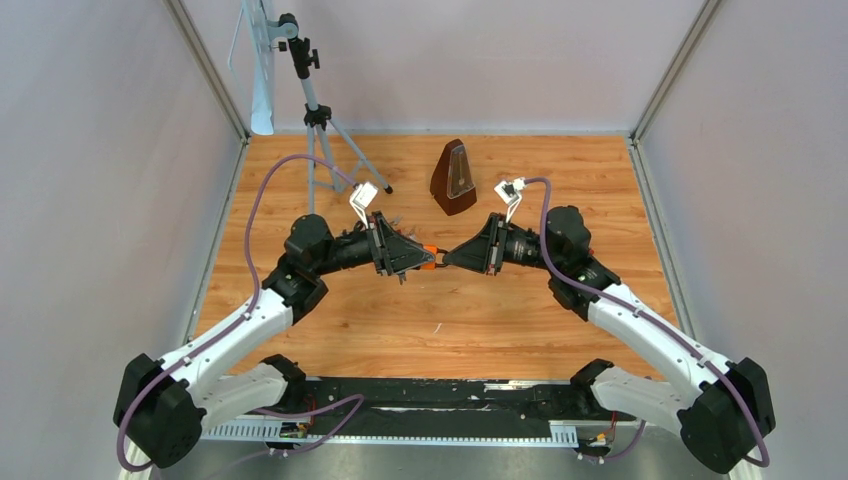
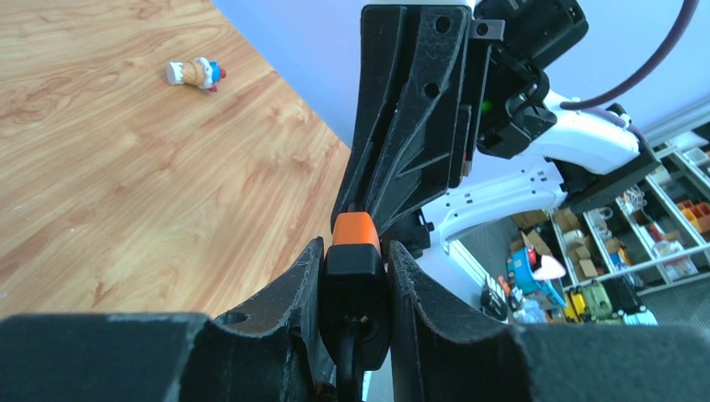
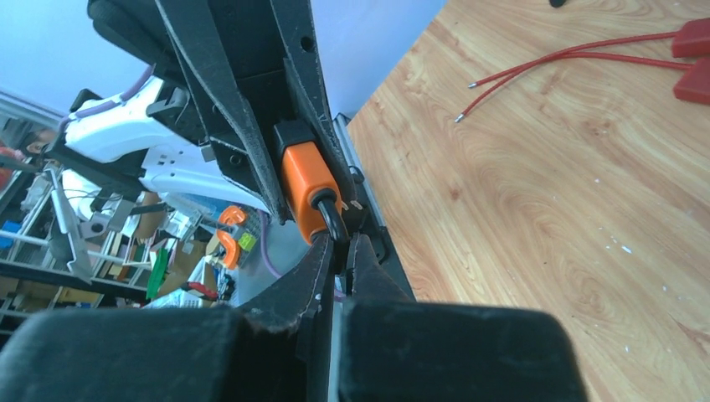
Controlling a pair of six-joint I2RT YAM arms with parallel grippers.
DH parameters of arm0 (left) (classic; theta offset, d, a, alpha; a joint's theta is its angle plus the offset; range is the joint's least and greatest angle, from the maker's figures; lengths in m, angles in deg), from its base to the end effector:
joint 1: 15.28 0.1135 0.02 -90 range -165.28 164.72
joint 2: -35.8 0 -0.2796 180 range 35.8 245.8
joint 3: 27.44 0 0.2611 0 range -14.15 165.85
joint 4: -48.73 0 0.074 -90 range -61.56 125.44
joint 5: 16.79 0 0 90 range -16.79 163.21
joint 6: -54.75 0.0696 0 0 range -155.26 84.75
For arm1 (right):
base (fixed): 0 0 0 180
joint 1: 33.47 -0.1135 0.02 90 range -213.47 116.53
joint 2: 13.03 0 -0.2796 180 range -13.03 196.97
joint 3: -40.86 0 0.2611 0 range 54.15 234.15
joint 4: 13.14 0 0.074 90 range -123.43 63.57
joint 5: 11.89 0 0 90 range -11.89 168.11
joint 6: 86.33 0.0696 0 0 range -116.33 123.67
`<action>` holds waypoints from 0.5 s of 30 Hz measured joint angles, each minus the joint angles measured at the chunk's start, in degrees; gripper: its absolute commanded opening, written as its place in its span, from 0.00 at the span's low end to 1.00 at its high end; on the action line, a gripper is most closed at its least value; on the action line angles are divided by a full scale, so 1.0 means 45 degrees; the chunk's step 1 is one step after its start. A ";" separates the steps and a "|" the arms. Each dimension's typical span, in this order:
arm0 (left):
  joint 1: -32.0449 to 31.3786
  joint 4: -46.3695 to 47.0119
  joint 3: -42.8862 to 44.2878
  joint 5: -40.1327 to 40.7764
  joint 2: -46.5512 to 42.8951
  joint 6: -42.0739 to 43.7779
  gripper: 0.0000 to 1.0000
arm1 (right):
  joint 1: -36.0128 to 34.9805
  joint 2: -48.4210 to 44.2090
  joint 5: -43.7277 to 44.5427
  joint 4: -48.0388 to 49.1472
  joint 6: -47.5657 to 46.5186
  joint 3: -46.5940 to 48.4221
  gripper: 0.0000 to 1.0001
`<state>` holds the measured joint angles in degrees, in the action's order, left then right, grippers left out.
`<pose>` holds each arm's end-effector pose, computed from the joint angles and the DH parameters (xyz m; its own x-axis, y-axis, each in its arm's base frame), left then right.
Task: Lock with the key
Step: Lock the lock.
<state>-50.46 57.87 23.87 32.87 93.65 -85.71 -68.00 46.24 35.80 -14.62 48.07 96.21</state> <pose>0.1845 -0.1852 0.3263 -0.7227 -0.2098 -0.6586 0.6446 0.1393 -0.7517 0.1897 0.1874 0.3242 -0.7350 0.1224 -0.6670 -0.6397 0.2012 0.7418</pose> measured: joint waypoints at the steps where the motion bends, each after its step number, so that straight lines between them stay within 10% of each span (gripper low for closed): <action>1: 0.0000 0.0117 -0.0063 0.0097 0.0053 -0.0063 0.00 | -0.0029 0.0063 0.0146 0.0010 -0.0015 -0.0015 0.00; 11: -0.0083 0.0879 -0.0393 0.1418 0.0316 -0.0306 0.00 | -0.0544 -0.0058 0.2399 -0.0748 -0.0520 -0.0146 0.01; 15: -0.0486 0.0087 -0.0389 0.2273 -0.0034 -0.0146 0.00 | -0.0831 -0.0554 0.3483 -0.1632 -0.0670 -0.0175 0.20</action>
<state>-52.64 58.27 22.12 43.10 93.49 -86.37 -71.74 43.75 51.48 -21.96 45.06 95.43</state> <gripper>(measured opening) 0.357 0.074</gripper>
